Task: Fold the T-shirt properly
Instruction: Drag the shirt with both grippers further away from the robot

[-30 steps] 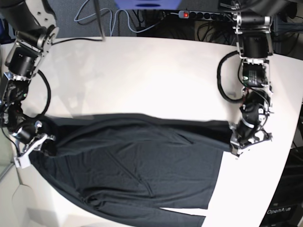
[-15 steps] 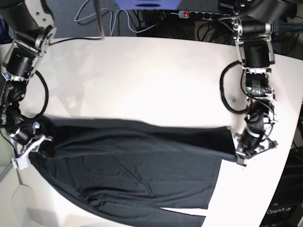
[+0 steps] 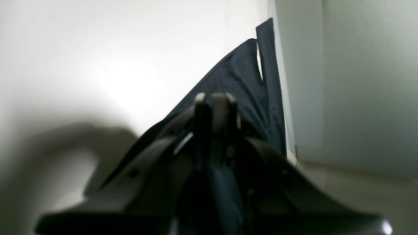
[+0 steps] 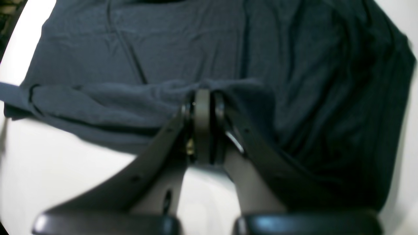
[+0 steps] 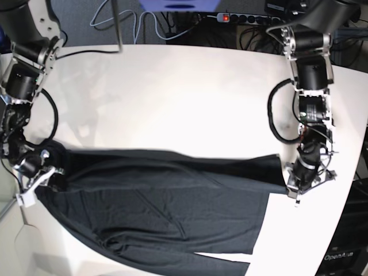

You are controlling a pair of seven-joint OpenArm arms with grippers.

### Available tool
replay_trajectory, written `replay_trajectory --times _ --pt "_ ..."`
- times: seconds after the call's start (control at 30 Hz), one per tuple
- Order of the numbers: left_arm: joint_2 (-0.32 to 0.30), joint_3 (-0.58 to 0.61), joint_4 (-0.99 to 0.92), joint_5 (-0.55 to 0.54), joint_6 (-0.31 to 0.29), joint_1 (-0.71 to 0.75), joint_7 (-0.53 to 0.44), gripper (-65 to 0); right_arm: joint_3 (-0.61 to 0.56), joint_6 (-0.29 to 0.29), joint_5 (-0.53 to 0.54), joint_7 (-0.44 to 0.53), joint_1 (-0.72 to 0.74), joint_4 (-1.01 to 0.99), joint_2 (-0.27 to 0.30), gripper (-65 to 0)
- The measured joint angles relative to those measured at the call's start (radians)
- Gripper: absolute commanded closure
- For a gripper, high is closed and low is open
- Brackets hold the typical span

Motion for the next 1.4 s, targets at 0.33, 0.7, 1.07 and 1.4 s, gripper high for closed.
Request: replay_trajectory --times 0.33,0.7,1.07,1.4 --pt "0.000 0.003 -0.018 0.006 -0.006 -0.048 -0.004 -2.6 -0.013 0.000 -0.002 0.011 0.022 -0.004 -0.002 -0.1" --pt "0.003 0.004 -0.085 0.007 -0.007 -0.093 -0.003 -2.5 -0.045 0.000 -0.026 0.017 0.066 -0.004 0.015 -0.1" --pt "0.001 0.044 -0.087 0.005 -0.007 -0.111 -0.008 -2.6 -0.044 0.000 -0.154 0.019 0.065 -0.004 -0.023 -0.3" --pt "-0.010 0.043 -0.152 0.008 -0.071 -0.111 -0.003 -30.4 -0.042 0.000 -0.156 0.024 0.049 -0.003 -0.001 -33.2"
